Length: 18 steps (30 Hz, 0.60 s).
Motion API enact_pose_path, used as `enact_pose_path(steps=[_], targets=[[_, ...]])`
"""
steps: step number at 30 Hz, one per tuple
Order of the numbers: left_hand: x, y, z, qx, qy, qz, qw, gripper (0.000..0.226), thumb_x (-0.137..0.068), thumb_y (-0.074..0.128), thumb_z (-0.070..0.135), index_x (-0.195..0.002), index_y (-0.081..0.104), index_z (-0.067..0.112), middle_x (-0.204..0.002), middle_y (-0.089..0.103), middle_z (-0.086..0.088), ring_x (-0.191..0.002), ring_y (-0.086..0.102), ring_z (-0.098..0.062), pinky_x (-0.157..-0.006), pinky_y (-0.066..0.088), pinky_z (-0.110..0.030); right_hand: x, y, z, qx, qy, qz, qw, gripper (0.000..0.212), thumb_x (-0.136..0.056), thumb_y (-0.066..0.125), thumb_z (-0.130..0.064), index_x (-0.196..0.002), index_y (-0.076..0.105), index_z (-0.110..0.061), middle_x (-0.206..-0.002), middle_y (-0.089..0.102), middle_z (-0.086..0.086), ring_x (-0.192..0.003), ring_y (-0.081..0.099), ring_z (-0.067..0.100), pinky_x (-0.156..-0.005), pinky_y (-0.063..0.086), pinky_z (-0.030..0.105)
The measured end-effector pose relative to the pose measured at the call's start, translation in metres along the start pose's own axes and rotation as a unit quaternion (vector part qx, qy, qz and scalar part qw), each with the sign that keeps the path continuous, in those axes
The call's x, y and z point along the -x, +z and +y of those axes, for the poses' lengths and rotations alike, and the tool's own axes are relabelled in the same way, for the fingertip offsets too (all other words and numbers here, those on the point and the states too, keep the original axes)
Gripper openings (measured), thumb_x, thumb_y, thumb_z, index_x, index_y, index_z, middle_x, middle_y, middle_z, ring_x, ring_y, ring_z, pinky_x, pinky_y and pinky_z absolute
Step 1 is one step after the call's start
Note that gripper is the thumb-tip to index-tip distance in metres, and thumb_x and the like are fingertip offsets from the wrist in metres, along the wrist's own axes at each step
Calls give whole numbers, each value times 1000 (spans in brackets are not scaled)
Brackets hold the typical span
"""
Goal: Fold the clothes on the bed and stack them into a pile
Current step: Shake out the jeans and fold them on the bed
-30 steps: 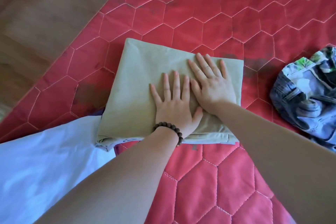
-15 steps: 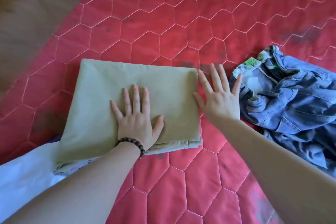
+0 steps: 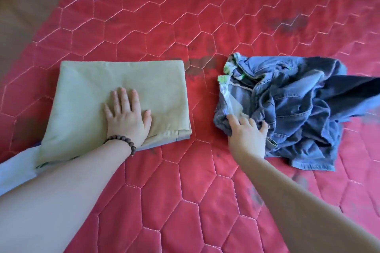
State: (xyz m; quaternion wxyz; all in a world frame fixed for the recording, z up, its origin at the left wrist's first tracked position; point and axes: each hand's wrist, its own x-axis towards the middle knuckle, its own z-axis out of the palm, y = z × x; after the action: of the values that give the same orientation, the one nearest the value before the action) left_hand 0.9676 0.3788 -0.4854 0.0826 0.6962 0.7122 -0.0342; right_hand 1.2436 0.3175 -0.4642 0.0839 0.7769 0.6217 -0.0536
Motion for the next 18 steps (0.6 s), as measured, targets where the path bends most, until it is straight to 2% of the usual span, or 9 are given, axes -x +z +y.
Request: enact_pose_path(steps=[3, 5, 8, 10, 11, 13, 15, 16, 18], targets=[[38, -22, 30, 75, 130, 35, 988, 48, -95, 47, 19, -140, 45, 2, -150, 34, -24, -137, 33, -45, -108, 28, -64, 45, -17, 13, -70, -36, 1, 997, 35, -90, 55, -23, -124, 47, -23, -126, 58, -3, -117, 49, 22, -111, 20, 49], [73, -41, 58, 139, 256, 52, 955, 52, -92, 46, 32, -135, 52, 3, -143, 43, -22, -130, 44, -42, -109, 34, -57, 70, -37, 23, -114, -48, 9, 992, 37, -90, 57, -26, -126, 49, -21, -124, 59, -4, -116, 51, 22, -110, 23, 46], [117, -80, 100, 200, 369, -13, 908, 75, -84, 59, 50, -146, 39, 12, -152, 33, -13, -142, 30, -29, -116, 24, -41, 104, -79, 40, -182, -74, 31, 980, 37, -89, 61, -24, -125, 55, -17, -119, 63, 0, -115, 53, 25, -107, 29, 45], [137, -109, 122, 213, 400, -49, 890, 90, -76, 75, 48, -148, 35, 11, -153, 31, -11, -145, 24, -26, -119, 18, -40, 125, -113, 52, -210, -109, 48, 970, 35, -89, 64, -24, -122, 59, -14, -110, 66, 3, -111, 56, 27, -102, 35, 45], [146, -125, 132, 223, 406, -60, 884, 88, -75, 78, 43, -146, 39, 10, -151, 36, -12, -144, 28, -26, -119, 19, -38, 137, -132, 59, -218, -126, 52, 966, 34, -88, 65, -24, -120, 61, -13, -105, 66, 4, -107, 57, 28, -99, 37, 44], [164, -160, 148, 270, 399, -68, 874, 59, -76, 77, 25, -128, 57, 9, -132, 54, -11, -127, 48, -28, -110, 33, -32, 161, -172, 75, -235, -153, 52, 959, 29, -86, 65, -20, -115, 64, -11, -95, 65, 7, -99, 58, 32, -89, 42, 44], [182, -199, 163, 297, 380, -59, 874, 25, -76, 69, 10, -100, 65, 9, -102, 64, -7, -97, 60, -28, -86, 47, -37, 184, -213, 92, -246, -166, 56, 953, 32, -80, 56, -15, -110, 67, -10, -91, 65, 7, -92, 59, 32, -81, 44, 43], [192, -220, 170, 288, 377, -61, 878, 16, -76, 66, 8, -92, 64, 10, -92, 64, -6, -87, 61, -29, -75, 47, -40, 195, -234, 101, -248, -166, 57, 953, 37, -76, 53, -12, -110, 67, -10, -92, 66, 7, -92, 59, 32, -81, 44, 42], [209, -262, 183, 264, 387, -62, 881, 9, -78, 64, 10, -86, 61, 10, -83, 64, -6, -78, 60, -31, -65, 45, -41, 216, -274, 118, -254, -158, 68, 952, 42, -73, 57, -1, -113, 66, -11, -97, 66, 7, -95, 58, 32, -81, 46, 42]])
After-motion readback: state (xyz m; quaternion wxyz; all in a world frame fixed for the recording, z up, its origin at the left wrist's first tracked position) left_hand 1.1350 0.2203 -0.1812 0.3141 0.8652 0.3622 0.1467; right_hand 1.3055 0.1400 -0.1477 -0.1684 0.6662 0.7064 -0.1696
